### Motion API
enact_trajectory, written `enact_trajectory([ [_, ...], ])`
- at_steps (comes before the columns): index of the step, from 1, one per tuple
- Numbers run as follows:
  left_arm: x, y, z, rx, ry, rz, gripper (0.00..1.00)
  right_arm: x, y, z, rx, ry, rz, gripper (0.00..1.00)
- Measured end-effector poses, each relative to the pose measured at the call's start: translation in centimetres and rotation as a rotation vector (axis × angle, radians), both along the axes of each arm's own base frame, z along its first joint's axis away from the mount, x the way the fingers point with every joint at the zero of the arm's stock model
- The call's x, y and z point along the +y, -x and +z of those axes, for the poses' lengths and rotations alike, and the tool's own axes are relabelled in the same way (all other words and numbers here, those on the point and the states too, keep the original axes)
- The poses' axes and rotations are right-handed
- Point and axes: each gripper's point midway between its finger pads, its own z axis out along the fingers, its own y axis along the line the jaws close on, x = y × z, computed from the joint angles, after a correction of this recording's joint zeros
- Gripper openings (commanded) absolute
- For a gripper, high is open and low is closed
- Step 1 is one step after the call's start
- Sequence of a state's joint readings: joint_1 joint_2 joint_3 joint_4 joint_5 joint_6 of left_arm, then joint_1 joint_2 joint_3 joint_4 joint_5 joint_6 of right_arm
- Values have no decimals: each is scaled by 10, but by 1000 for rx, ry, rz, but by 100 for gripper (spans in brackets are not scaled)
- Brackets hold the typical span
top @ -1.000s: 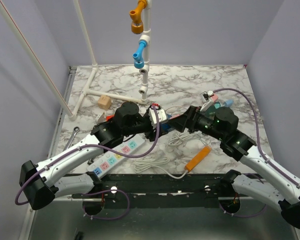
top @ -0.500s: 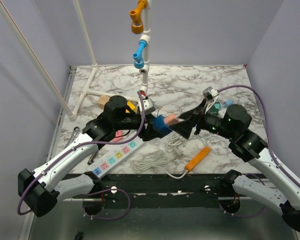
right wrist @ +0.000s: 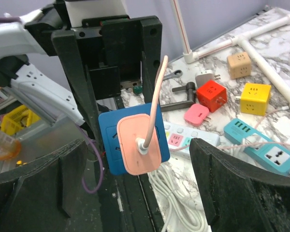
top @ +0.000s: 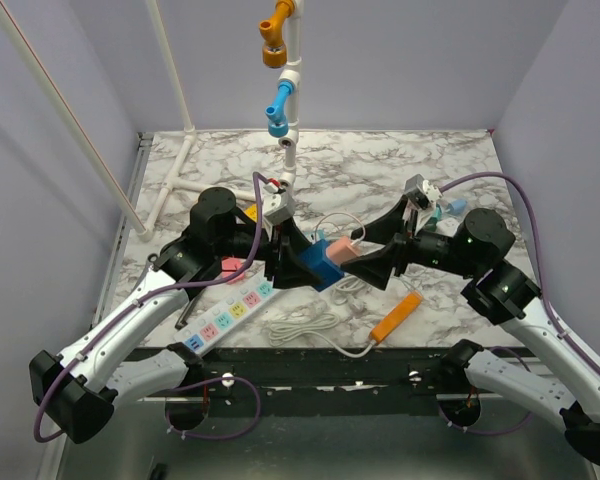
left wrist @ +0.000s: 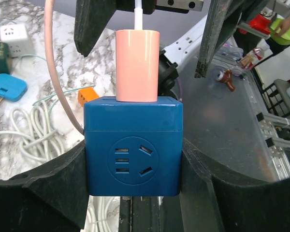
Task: Pull the plug off the socket
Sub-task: Remove the plug from the socket.
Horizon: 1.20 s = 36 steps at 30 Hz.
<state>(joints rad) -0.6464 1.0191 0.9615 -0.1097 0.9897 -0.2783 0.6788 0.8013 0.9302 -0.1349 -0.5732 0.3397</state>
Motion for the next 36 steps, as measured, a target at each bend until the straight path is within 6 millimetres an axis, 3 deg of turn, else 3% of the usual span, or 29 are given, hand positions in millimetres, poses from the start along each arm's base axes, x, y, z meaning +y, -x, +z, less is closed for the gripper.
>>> enact_trajectory([
  [5,1,6,3,18,10,-31,3,5,6,10,-14,-37,50,52],
  [21,4,2,4,42,10,-16,2,14,7,13,7,-74,96,55],
  [25,4,3,5,59,12,-17,1,15,7,12,8,-83,104,44],
  [28,4,4,7,72,16,-26,0,17,5,10,21,-87,111,50],
  [32,3,2,9,89,19,-27,0,20,5,5,39,-79,124,49],
  [36,1,2,11,98,21,-40,0,20,5,4,40,-79,126,7],
])
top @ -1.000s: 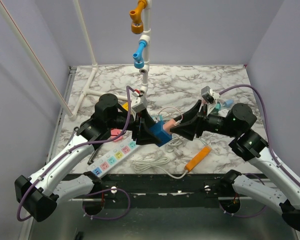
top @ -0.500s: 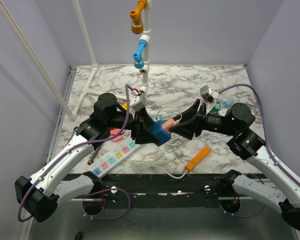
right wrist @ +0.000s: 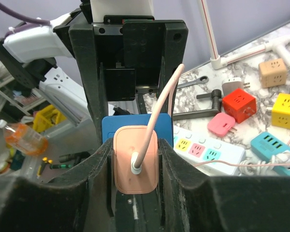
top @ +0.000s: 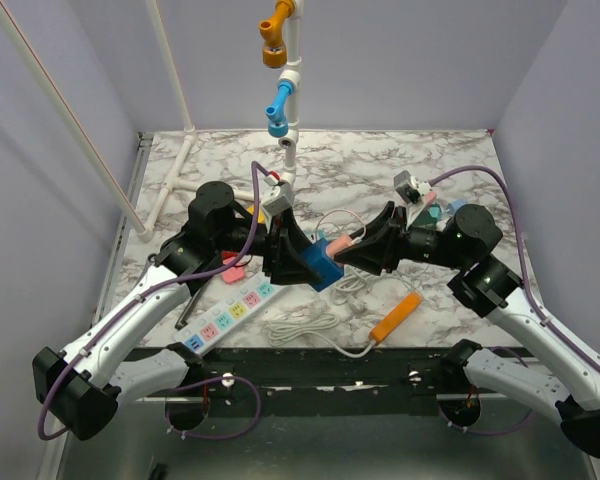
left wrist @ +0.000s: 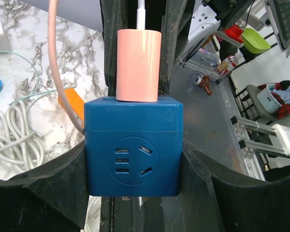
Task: Pull the plug off the socket
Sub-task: Remove the plug from the socket.
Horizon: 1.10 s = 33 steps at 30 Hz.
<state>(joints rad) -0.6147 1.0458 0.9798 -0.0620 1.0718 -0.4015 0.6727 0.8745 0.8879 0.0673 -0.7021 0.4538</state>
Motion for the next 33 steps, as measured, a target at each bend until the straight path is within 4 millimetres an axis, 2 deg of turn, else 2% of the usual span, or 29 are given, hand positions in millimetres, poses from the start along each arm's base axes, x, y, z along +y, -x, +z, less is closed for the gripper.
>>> enact_trajectory([
  [1,0,0,1,1,1,-1,0,0,0,1,0,-2,0,1],
  [2,0,1,2,2,2,-3,0,0,0,2,-4,-5,0,1],
  [12,-1,0,3,-15,9,-8,0,-5,-3,4,-24,-7,-47,1],
  [23,-5,0,6,-87,30,-11,0,-13,-2,12,-117,89,-87,1],
  [33,-1,5,3,-101,44,-21,0,-9,-1,10,-111,89,-44,1],
])
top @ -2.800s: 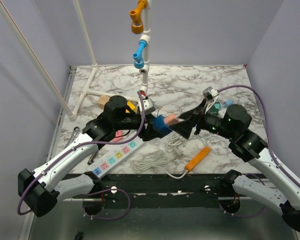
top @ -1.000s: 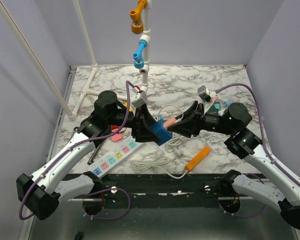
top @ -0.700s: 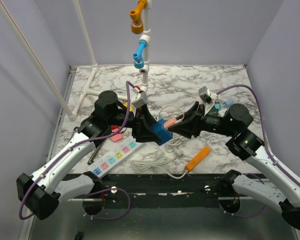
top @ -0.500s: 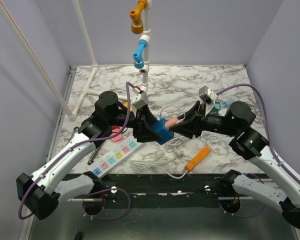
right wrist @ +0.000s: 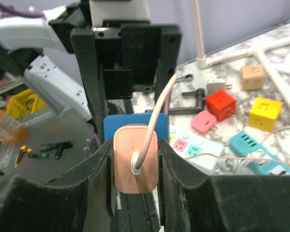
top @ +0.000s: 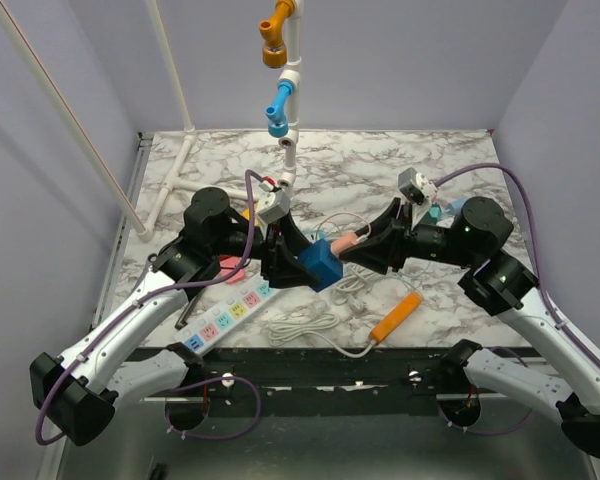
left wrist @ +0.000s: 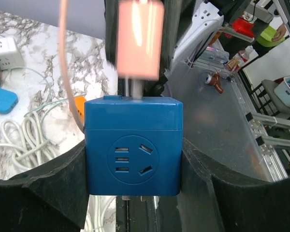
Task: Pull the plug off the socket
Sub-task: Remove the plug from the socket, then place the plug at the center of the board.
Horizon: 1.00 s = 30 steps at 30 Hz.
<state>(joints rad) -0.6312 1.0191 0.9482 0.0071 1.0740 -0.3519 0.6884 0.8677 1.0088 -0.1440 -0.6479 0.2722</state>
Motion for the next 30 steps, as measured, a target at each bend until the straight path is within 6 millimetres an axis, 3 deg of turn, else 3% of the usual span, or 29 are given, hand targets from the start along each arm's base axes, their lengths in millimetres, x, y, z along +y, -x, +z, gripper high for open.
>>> enact_trajectory([
  [7,13,20,-13,37,-21,-54,0,-23,-35,25,-49,-74,-126,1],
  [13,21,19,-17,0,-4,-28,0,-31,-43,30,-32,-63,-171,1],
  [16,21,12,-24,-14,-12,-5,0,-35,-76,12,59,1,-305,1],
  [18,19,6,-26,-21,-23,9,2,-40,-113,0,133,59,-434,1],
  [19,17,1,-25,-27,-29,18,8,-43,-135,-11,182,96,-501,1],
  [21,10,-18,-17,-52,-43,56,12,-57,-177,-43,292,168,-628,1],
  [23,2,-34,-6,-78,-51,82,7,-83,-207,-80,396,237,-764,1],
  [26,-8,-47,5,-57,-91,70,0,-135,-238,-107,459,283,-997,1],
  [28,-24,-67,12,-64,-131,79,0,-165,-247,-106,454,282,-1128,1],
  [30,-42,-95,14,-89,-170,108,0,-179,-248,-97,429,267,-1203,1],
])
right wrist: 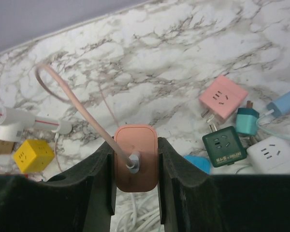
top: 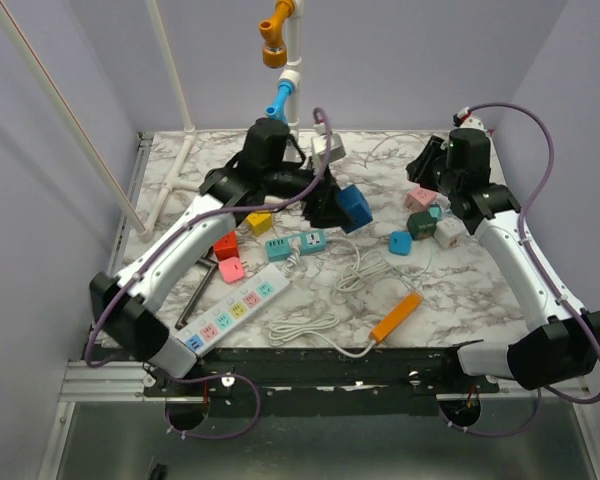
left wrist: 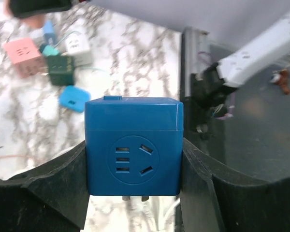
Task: Pull the plug off the socket
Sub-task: Place the plug at the center of the board.
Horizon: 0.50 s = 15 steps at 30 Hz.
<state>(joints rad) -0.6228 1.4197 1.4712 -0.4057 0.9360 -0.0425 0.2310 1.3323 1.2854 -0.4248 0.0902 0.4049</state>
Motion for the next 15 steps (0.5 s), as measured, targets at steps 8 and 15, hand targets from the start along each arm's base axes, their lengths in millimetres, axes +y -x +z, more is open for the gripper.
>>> enact_trajectory([
  [8,-58,-85,-78,25,-235,101,0,-41,1,-4,-15,43,-195,1],
  [15,-68,-94,-138,24,-395,133,2,-73,-1,-92,202,55,-314,1],
])
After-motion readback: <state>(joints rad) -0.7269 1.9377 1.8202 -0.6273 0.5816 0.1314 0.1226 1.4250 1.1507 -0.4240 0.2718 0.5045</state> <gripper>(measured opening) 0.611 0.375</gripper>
